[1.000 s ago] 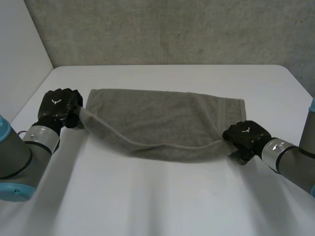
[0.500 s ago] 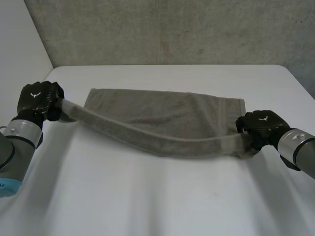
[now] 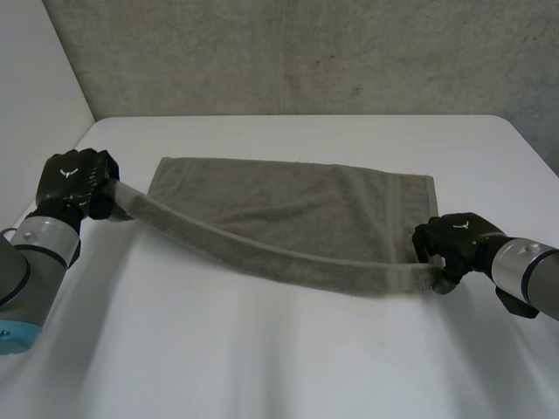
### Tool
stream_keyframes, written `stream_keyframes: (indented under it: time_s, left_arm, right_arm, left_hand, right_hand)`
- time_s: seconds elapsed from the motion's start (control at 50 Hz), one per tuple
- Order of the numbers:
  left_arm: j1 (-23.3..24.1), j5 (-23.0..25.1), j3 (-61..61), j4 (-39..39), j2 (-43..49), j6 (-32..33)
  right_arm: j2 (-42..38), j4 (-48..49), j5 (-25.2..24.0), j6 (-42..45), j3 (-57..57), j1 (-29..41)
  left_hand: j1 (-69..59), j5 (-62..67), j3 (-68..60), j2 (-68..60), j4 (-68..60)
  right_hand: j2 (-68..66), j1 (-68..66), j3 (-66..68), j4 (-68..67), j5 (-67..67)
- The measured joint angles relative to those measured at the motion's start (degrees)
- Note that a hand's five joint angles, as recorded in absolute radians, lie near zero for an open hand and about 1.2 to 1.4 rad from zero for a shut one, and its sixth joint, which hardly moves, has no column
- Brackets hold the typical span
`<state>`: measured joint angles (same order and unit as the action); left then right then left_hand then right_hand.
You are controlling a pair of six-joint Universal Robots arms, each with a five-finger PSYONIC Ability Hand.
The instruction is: Fold the towel.
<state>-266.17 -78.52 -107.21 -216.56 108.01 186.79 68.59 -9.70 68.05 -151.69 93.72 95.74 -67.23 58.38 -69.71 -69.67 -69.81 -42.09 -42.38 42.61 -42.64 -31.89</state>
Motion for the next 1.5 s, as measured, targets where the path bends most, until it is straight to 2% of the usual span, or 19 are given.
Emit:
stream_keyframes:
  time_s: [0.1,0.16,0.2,0.24,0.36,0.52,0.68,0.84,0.9,1.02,1.1,1.32,1.4,1.5]
  left_arm:
    - [0.07,0.03,-0.02,0.0,0.01,0.04]
    - [0.1,0.03,-0.02,0.0,0.01,0.06]
    - [0.11,0.03,-0.02,0.02,0.0,0.06]
    - [0.11,0.03,-0.01,0.05,-0.02,0.06]
    - [0.07,-0.04,-0.05,0.43,-0.74,0.14]
    - [0.02,-0.03,-1.83,3.54,-5.2,0.59]
    - [-0.79,1.7,-5.29,11.74,-13.23,0.9]
    - [-3.13,6.18,-10.63,22.01,-23.14,3.87]
    - [-3.52,7.07,-11.97,24.09,-25.67,4.89]
    - [-3.74,7.49,-12.24,24.42,-26.57,5.6]
    - [-3.55,7.36,-10.37,22.17,-22.72,5.72]
    - [1.34,5.91,6.64,14.23,0.21,5.57]
    - [3.95,3.48,15.58,13.63,8.58,5.46]
    - [6.8,-2.26,27.18,13.67,18.74,5.52]
  right_arm:
    - [-0.04,-0.05,-0.11,-0.07,0.36,0.05]
    - [-0.04,0.03,-0.2,-0.09,0.58,0.03]
    - [-0.02,0.17,-0.27,-0.12,0.72,0.01]
    - [0.04,0.29,-0.32,-0.16,0.8,-0.02]
    - [1.35,0.44,-0.46,-0.39,0.48,-0.3]
    - [8.32,-1.04,-2.2,0.53,0.95,-3.05]
    - [15.66,-9.36,-8.61,6.55,1.89,-12.38]
    - [19.71,-22.76,-20.34,12.66,0.57,-21.98]
    - [19.94,-25.52,-24.16,13.48,-0.39,-24.0]
    - [17.99,-26.01,-27.05,13.91,-2.41,-24.94]
    - [12.99,-24.07,-25.81,13.55,-5.8,-23.58]
    - [-6.12,-15.81,-10.49,12.13,-22.72,-11.61]
    - [-10.78,-9.22,-5.98,9.34,-26.8,-7.92]
    - [-14.35,2.99,-1.14,2.39,-29.01,-5.29]
  left_hand:
    - [0.0,0.0,0.0,0.0,0.0]
    - [0.0,0.0,0.0,0.0,0.0]
    - [0.0,0.0,0.0,0.0,0.0]
    - [0.0,0.0,0.0,0.0,0.0]
    - [0.0,0.0,0.0,0.0,0.0]
    - [0.0,0.0,0.0,0.0,0.0]
    - [0.0,0.0,0.0,0.0,0.0]
    - [0.0,0.0,0.0,0.0,0.0]
    - [0.0,0.0,0.0,0.0,0.0]
    - [0.0,0.0,0.0,0.0,0.0]
    - [0.0,0.0,0.0,0.0,0.0]
    - [0.0,0.0,0.0,0.0,-0.01]
    - [0.0,0.0,0.0,0.0,-0.01]
    - [0.0,0.0,0.0,0.0,-0.01]
  right_hand:
    - [-1.17,-1.37,1.39,-1.29,-2.12]
    - [-12.0,-11.47,11.33,-11.22,-12.14]
    - [-29.85,-29.39,28.57,-28.0,-29.29]
    - [-33.7,-33.76,33.43,-33.36,-34.63]
    - [-33.79,-33.76,34.17,-33.82,-34.97]
    - [-33.79,-33.76,34.17,-33.82,-34.97]
    - [-33.79,-33.76,34.18,-33.82,-34.97]
    - [-33.83,-33.76,34.17,-33.82,-34.97]
    - [-33.83,-33.76,34.18,-33.82,-34.97]
    - [-33.88,-33.76,34.18,-33.82,-34.97]
    - [-33.88,-33.76,34.18,-33.82,-34.97]
    - [-33.91,-33.76,34.18,-33.82,-34.97]
    - [-34.08,-33.77,34.17,-33.82,-34.97]
    - [-34.08,-33.77,34.17,-33.82,-34.97]
